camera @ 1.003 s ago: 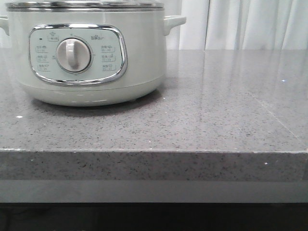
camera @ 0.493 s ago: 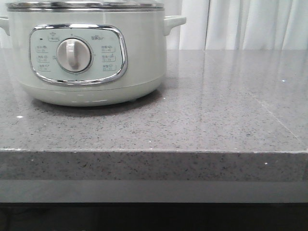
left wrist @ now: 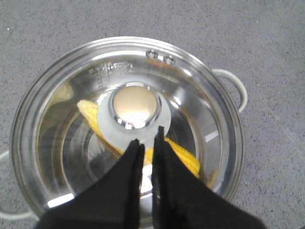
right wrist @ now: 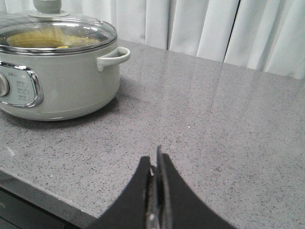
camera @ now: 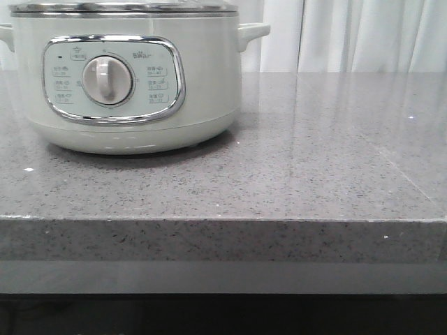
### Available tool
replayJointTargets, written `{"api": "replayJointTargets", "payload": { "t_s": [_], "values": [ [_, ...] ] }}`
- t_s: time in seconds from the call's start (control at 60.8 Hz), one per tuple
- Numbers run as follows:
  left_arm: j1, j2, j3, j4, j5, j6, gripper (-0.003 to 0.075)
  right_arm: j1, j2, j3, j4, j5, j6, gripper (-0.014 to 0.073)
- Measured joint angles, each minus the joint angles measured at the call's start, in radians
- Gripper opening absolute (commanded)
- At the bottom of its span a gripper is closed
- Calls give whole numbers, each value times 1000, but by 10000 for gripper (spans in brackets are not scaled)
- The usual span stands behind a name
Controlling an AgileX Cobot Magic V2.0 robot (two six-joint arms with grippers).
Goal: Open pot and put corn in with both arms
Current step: 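Lower the held glass lid back onto the pot with the left gripper, then release the lid knob and raise the left gripper away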
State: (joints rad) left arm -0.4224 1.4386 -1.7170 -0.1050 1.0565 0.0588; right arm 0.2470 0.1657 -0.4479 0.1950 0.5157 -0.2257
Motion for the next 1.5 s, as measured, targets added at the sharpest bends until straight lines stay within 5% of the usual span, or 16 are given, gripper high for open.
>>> {"api": "replayJointTargets", "payload": {
  "t_s": [0.493, 0.756, 1.019, 1.496],
  "values": [
    [0, -609, 728, -2, -397, 21, -18, 0, 0, 0, 0, 0, 0, -70],
    [0, -971, 1044, 2, -504, 25, -18, 0, 0, 0, 0, 0, 0, -70],
    [0, -1159, 1139, 4, -520, 28, -18, 0, 0, 0, 0, 0, 0, -70],
    [0, -1165, 1143, 4, -527, 30, -18, 0, 0, 0, 0, 0, 0, -70]
  ]
}}
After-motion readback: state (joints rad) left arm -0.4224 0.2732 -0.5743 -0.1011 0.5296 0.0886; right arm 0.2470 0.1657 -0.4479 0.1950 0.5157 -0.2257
